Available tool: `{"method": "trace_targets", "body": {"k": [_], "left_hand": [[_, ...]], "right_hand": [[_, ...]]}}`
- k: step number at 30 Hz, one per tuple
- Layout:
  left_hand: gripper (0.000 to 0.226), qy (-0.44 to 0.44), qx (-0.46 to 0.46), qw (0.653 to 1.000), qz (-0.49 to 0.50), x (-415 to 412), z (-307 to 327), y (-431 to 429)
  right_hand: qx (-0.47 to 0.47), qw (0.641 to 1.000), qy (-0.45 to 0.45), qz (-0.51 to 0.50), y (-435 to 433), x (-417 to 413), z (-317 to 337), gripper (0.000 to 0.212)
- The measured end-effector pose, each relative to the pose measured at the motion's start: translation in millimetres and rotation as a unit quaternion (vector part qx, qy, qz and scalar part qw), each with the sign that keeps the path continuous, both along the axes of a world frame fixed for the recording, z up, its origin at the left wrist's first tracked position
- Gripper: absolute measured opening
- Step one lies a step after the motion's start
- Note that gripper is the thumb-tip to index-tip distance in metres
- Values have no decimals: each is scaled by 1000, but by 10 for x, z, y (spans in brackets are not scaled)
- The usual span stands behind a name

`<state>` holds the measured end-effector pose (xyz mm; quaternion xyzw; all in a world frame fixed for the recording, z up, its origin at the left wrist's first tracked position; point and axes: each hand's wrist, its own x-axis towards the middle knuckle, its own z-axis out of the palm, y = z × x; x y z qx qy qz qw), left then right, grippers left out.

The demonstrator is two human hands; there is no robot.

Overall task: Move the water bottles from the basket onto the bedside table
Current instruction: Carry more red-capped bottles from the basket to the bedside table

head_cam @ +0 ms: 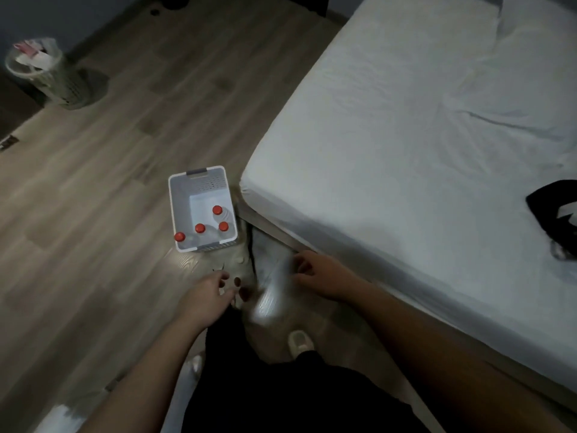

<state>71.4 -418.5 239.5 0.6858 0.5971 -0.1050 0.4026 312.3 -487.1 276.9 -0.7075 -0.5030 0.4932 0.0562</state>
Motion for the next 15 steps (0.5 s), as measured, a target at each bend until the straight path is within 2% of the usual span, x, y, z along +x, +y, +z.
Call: {"method": "trace_targets", "body": {"k": [8,11,15], "left_hand": [[33,25,-10,999,-46,-619,-429,1440],[43,42,-23,998,-45,-843,-753,1947],[42,47,-42,996,-69,-1027,-1375,2408]], "right_hand": [[-55,997,-20,-52,1317,-946,-428,54],[-73,997,-20,-26,1854,-1288,-733,43],[-86,990,0,-111,2398,-1692,-1402,29]]}}
